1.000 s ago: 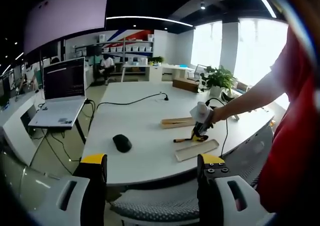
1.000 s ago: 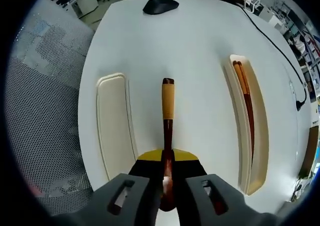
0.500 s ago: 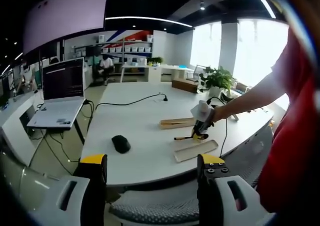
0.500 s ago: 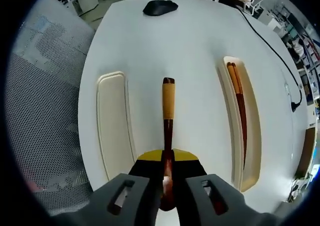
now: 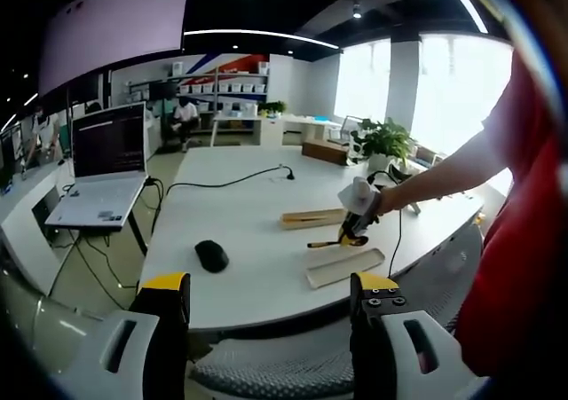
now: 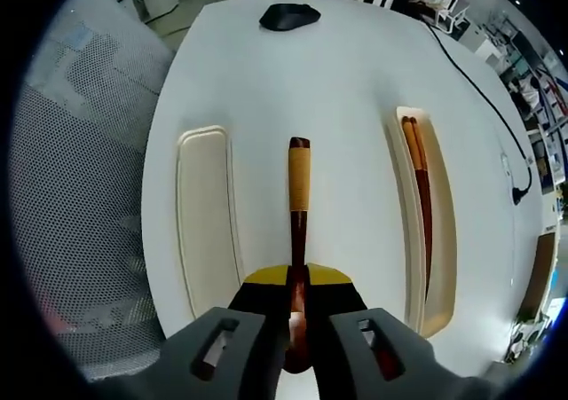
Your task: Arrange the utensils inside the cutlery case until each visible utensil rests in its matching compartment.
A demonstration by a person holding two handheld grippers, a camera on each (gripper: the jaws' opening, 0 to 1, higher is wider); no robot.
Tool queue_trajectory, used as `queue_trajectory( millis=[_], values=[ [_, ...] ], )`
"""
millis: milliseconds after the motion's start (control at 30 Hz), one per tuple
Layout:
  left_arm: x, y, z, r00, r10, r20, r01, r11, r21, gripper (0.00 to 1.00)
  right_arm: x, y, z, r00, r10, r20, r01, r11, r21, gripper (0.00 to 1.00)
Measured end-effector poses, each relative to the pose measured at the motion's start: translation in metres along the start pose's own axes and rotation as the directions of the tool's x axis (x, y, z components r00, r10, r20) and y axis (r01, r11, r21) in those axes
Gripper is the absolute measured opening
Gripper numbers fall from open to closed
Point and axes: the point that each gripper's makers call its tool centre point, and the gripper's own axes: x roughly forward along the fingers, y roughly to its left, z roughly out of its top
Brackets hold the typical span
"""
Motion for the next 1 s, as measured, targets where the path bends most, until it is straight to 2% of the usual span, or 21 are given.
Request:
queue_trajectory(
  millis=[367, 1000],
  values=[
    [0.003, -0.003, 0.001, 1.0, -0.013, 0.005, 0.013, 1.0, 0.003, 0.76, -0.013, 0.013, 0.006, 1.0, -0.003, 0.008, 0.004, 0.999, -0.036, 0.01],
    [0.004, 0.0, 0.002, 1.0, -0.017, 0.007, 0.017, 1.0, -0.001, 0.76, -0.027, 0.013, 0.008, 1.0, -0.015, 0.02, 0.016, 0.997, -0.071, 0.01]
  ],
)
